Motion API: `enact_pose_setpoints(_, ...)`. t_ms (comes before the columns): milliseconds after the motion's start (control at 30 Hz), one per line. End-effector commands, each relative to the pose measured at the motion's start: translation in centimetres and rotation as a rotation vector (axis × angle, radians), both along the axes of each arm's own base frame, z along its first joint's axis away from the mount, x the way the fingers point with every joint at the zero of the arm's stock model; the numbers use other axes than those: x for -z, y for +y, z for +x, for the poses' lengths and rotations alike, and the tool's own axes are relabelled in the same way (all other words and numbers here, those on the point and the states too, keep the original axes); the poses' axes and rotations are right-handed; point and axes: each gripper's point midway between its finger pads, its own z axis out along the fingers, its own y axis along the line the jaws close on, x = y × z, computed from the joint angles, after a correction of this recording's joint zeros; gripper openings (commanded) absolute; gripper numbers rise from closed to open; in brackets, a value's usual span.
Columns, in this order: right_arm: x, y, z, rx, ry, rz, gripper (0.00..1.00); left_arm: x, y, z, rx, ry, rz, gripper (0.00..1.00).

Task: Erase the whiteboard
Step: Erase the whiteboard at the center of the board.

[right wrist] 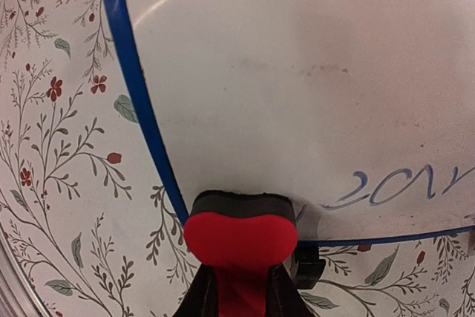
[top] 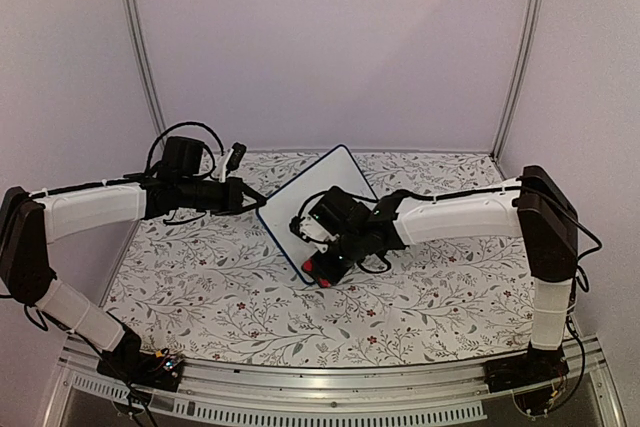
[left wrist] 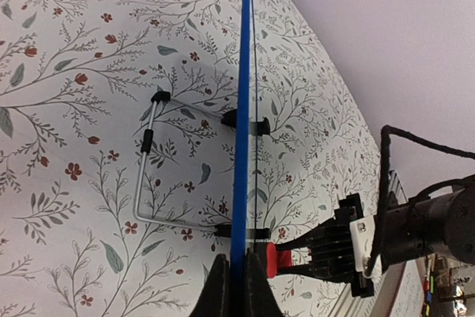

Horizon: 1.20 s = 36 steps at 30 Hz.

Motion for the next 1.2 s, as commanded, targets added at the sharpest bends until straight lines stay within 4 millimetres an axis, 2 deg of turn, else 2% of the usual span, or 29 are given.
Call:
enact_pose_setpoints(0,2.3,-1.6,-0.8,0.018,0.024,-0.062,0.03,-1.5,-0.2,0.1,-0.001,-0.017,-0.027,0.00)
enact_pose_setpoints(133,1.7,-1.1,-0.5,0.021,0.013,-0.045,0.03,-1.5,-0.2,0.1,-0.001,-0.016,-0.028,0.00)
enact_pose_setpoints(300,-1.3,1.1,0.9,0.015,-0.039,0.017,0.03,-1.4,-0.2,0.1,0.000,-0.013,-0.026,0.00)
enact_pose_setpoints(433,-2.9,2.7,2.1,0.007,-0.078,0.033,0.04,-1.5,-0.2,0.1,-0.001,-0.015,-0.027,0.00)
enact_pose_setpoints(633,-3.9,4.5,3.5,-0.004,-0.118,0.035,0.04,-1.4,-0.2,0.0,0.000,-0.013,-0.026,0.00)
enact_pose_setpoints(767,-4.5,4.9,4.3,-0.001,-0.139,0.041,0.04,-1.4,-0.2,0.1,-0.001,-0.013,-0.028,0.00)
enact_pose_setpoints(933,-4.0,4.5,3.9,-0.009,-0.118,0.031,0.03,-1.4,-0.2,0.1,0.001,-0.014,-0.029,0.00)
enact_pose_setpoints(1167,-0.9,1.7,2.0,-0.026,-0.063,-0.034,0.04,-1.5,-0.2,0.1,0.000,-0.017,-0.027,0.00)
